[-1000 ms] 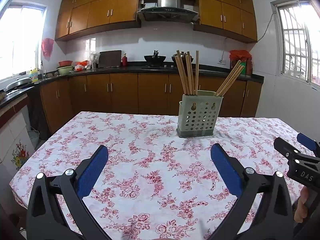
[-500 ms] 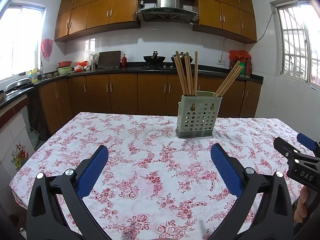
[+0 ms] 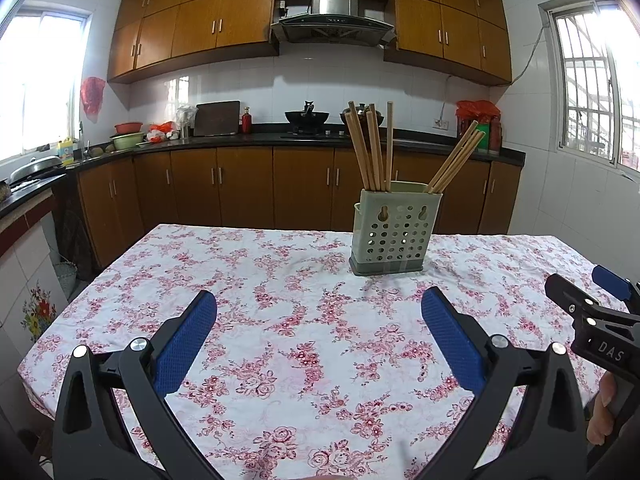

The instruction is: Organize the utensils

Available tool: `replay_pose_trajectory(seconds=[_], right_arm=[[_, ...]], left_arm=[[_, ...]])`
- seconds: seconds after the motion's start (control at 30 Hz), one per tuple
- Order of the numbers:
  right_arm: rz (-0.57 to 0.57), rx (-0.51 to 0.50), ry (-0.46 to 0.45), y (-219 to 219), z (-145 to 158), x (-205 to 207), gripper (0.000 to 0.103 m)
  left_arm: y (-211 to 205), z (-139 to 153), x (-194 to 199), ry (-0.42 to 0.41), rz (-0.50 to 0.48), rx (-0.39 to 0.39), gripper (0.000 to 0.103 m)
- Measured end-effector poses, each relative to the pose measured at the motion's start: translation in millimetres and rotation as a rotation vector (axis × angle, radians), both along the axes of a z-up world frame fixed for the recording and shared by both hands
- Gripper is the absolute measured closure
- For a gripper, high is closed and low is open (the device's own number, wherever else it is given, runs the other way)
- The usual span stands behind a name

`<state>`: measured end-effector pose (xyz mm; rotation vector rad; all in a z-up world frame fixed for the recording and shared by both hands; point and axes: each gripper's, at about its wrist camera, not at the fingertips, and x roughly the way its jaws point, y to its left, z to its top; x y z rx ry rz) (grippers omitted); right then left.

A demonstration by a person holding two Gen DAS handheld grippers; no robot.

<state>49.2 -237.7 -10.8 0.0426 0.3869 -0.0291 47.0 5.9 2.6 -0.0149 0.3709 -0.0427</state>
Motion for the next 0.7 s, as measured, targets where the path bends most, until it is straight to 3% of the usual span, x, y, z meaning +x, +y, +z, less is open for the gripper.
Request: replay_pose_trajectory(seconds=[0.7], right_arm=[[-0.001, 0.001, 0.001, 0.5, -0.5, -0.3, 0.004]], left_arm=[[0.2, -0.8, 0.7, 0.002, -0.009, 0.004, 0.002]])
